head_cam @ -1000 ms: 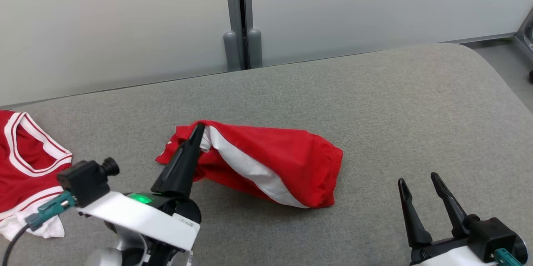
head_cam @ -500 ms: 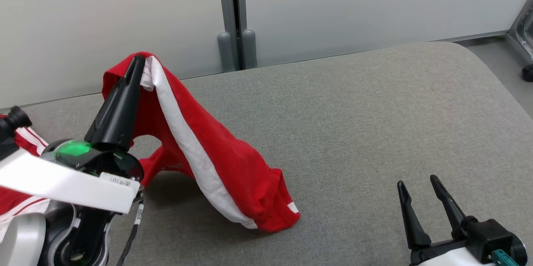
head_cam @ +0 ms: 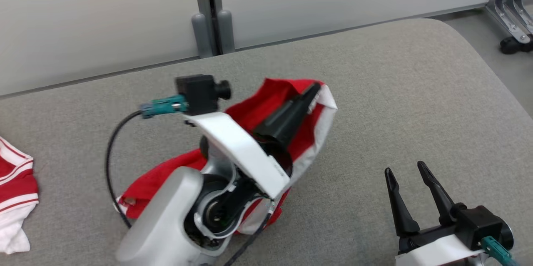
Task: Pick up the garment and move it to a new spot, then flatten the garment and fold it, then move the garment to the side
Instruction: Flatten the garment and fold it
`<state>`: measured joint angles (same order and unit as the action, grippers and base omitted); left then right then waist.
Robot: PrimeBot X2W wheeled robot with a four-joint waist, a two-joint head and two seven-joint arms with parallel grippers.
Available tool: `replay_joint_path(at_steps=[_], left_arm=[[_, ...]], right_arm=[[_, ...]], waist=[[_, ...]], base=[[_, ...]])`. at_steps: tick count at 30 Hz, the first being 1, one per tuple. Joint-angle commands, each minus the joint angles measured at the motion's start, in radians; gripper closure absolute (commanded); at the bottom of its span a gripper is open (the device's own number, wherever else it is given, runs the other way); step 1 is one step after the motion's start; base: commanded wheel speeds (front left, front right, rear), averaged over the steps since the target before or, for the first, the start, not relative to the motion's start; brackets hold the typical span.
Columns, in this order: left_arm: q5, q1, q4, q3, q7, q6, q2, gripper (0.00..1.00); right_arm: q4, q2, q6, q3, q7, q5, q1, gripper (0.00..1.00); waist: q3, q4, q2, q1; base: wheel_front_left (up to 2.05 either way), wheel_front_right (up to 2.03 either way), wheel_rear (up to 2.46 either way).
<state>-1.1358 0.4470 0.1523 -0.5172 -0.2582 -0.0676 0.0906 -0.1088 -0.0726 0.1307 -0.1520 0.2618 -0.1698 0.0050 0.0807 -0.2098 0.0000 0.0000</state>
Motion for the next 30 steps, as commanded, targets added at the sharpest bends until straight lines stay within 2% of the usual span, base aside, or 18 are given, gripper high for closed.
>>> replay_joint_path(at_steps=[1, 4, 7, 11, 14, 15, 16, 17, 23, 30], left_arm=[[-0.007, 0.027, -0.048, -0.03, -0.011, 0.012, -0.003, 1.0], [-0.025, 0.073, -0.178, -0.132, -0.032, 0.039, -0.032, 1.0], [-0.045, 0.115, -0.301, -0.224, -0.036, 0.072, -0.035, 1.0], [-0.1, 0.175, -0.409, -0.351, 0.01, 0.096, -0.038, 1.0], [-0.12, 0.217, -0.471, -0.435, 0.085, 0.089, -0.037, 1.0], [-0.116, 0.232, -0.491, -0.468, 0.11, 0.083, -0.038, 0.85], [-0.11, 0.247, -0.51, -0.501, 0.129, 0.077, -0.039, 0.24], [-0.105, 0.258, -0.532, -0.532, 0.144, 0.069, -0.039, 0.0], [-0.09, 0.308, -0.589, -0.688, 0.168, 0.048, -0.038, 0.0], [-0.121, 0.286, -0.546, -0.709, 0.25, 0.04, -0.038, 0.0]], right_arm=[[0.001, -0.001, 0.0, -0.004, 0.005, -0.007, -0.016, 0.0], [-0.003, 0.004, 0.0, -0.011, 0.005, -0.013, -0.031, 0.0], [-0.005, 0.01, 0.0, -0.013, 0.005, -0.018, -0.05, 0.0], [-0.008, 0.015, 0.0, -0.007, 0.005, -0.027, -0.061, 0.0], [-0.011, 0.018, 0.0, -0.006, 0.005, -0.031, -0.066, 0.0], [-0.013, 0.018, 0.0, -0.007, 0.005, -0.032, -0.067, 0.0], [-0.014, 0.019, 0.0, -0.009, 0.005, -0.033, -0.072, 0.0], [-0.015, 0.019, 0.0, -0.009, 0.005, -0.033, -0.075, 0.0], [-0.014, 0.02, 0.0, 0.006, 0.005, -0.038, -0.075, 0.0], [-0.011, 0.02, 0.0, 0.022, 0.005, -0.032, -0.048, 0.0]], waist=[[0.026, -0.026, 0.0, 0.0], [0.057, -0.058, 0.0, 0.0], [0.088, -0.092, 0.0, 0.0], [0.122, -0.128, 0.0, 0.0], [0.141, -0.142, 0.0, 0.0], [0.145, -0.146, 0.0, 0.0], [0.149, -0.15, 0.0, 0.0], [0.152, -0.153, 0.0, 0.0], [0.151, -0.143, 0.0, 0.0], [0.106, -0.099, 0.0, 0.0]], base=[[0.0, 0.0, 0.0], [0.0, 0.0, 0.0], [0.0, 0.0, 0.0], [0.0, 0.0, 0.0], [0.0, 0.0, 0.0], [0.0, 0.0, 0.0], [0.0, 0.0, 0.0], [0.0, 0.0, 0.0], [0.0, 0.0, 0.0], [0.0, 0.0, 0.0]])
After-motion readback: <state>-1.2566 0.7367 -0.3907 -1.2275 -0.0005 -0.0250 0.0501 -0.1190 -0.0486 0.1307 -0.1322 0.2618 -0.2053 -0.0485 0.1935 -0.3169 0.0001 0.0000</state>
